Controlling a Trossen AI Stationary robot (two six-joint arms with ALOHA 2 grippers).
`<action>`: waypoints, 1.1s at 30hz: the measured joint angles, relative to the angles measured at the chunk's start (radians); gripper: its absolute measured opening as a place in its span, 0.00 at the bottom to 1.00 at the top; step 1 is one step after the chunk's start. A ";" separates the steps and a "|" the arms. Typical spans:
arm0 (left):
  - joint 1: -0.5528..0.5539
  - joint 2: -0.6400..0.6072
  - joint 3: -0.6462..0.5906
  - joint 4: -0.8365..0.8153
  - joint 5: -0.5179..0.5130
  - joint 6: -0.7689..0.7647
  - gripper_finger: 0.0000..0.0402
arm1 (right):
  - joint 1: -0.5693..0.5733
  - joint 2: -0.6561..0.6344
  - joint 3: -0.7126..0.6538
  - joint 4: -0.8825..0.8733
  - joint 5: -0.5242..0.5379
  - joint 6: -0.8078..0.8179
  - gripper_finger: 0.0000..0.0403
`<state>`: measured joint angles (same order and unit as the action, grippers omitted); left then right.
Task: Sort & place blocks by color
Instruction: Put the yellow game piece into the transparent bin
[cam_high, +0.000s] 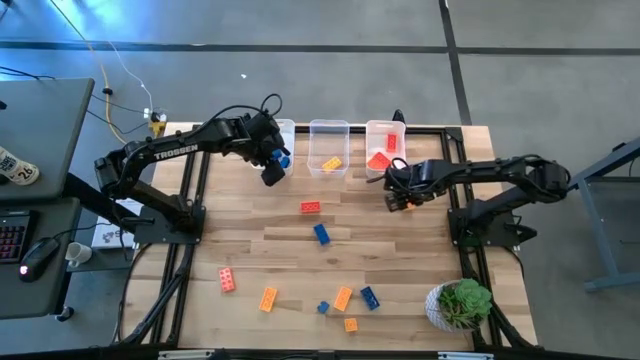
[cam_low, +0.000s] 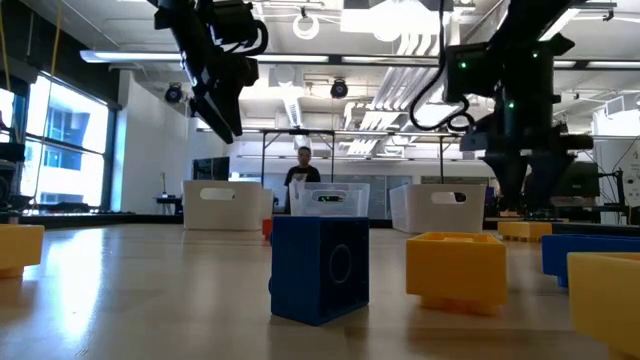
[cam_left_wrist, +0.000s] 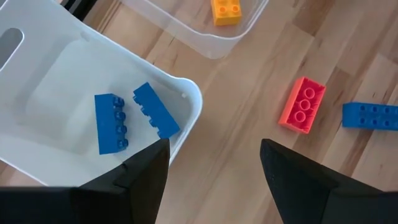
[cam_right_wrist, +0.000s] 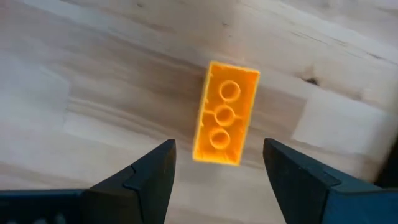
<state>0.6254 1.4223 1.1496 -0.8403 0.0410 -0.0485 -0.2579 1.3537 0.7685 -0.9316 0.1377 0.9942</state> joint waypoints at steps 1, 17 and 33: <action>0.000 0.000 0.000 0.000 0.000 -0.002 0.59 | -0.005 0.000 -0.008 0.020 0.000 0.000 0.57; 0.000 0.000 0.000 0.001 0.000 -0.005 0.59 | -0.078 0.000 -0.128 0.180 -0.021 -0.001 0.57; 0.000 0.000 0.000 0.037 -0.003 -0.004 0.59 | -0.096 -0.001 -0.188 0.214 -0.098 0.017 0.29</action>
<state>0.6254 1.4225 1.1492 -0.8028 0.0376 -0.0528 -0.3544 1.3528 0.5810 -0.7177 0.0397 1.0117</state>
